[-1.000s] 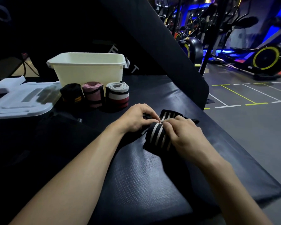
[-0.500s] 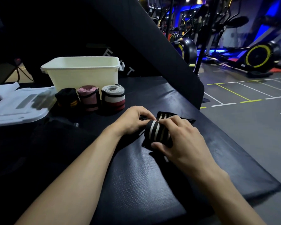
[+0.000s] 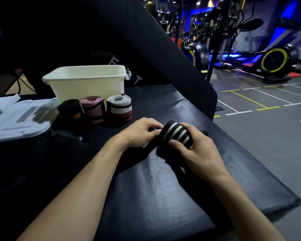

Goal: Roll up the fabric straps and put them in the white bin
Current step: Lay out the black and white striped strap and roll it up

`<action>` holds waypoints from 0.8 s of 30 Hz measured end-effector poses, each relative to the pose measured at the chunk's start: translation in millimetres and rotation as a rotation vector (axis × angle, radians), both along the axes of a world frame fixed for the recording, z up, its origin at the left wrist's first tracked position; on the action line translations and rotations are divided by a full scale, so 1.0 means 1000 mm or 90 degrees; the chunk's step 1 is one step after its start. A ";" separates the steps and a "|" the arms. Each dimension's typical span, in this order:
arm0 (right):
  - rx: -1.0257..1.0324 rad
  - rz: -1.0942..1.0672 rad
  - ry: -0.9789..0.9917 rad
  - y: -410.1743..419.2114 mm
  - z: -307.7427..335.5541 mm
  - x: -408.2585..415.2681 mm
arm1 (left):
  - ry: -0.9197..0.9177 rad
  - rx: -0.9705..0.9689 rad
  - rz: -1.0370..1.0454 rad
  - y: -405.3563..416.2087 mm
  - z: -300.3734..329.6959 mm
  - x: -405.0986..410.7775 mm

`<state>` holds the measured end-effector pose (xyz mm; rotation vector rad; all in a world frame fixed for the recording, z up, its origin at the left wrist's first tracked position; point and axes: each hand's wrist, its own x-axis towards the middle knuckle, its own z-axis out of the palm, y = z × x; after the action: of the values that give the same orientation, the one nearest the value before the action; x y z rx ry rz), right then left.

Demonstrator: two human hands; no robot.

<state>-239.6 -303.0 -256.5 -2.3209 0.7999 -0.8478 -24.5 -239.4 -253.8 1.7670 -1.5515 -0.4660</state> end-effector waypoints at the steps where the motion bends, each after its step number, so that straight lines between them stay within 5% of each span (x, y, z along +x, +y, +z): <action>1: 0.071 0.011 -0.062 -0.001 0.001 -0.003 | 0.041 -0.015 -0.012 0.001 0.003 -0.004; 4: 0.228 0.045 -0.218 -0.007 0.008 -0.014 | 0.123 -0.078 -0.007 0.005 0.021 -0.019; 8: 0.386 0.095 -0.359 -0.014 0.018 -0.030 | -0.008 -0.161 -0.025 0.011 0.040 -0.037; 15: 0.521 0.162 -0.399 -0.019 0.021 -0.044 | -0.014 -0.328 -0.060 0.012 0.055 -0.066; 24: 0.531 0.172 -0.427 -0.015 0.027 -0.053 | 0.041 -0.343 -0.082 0.008 0.050 -0.076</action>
<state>-293.0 -317.8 -229.4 -1.2544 0.4021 -0.8663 -100.7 -231.5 -203.6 1.2352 -1.5677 -0.1403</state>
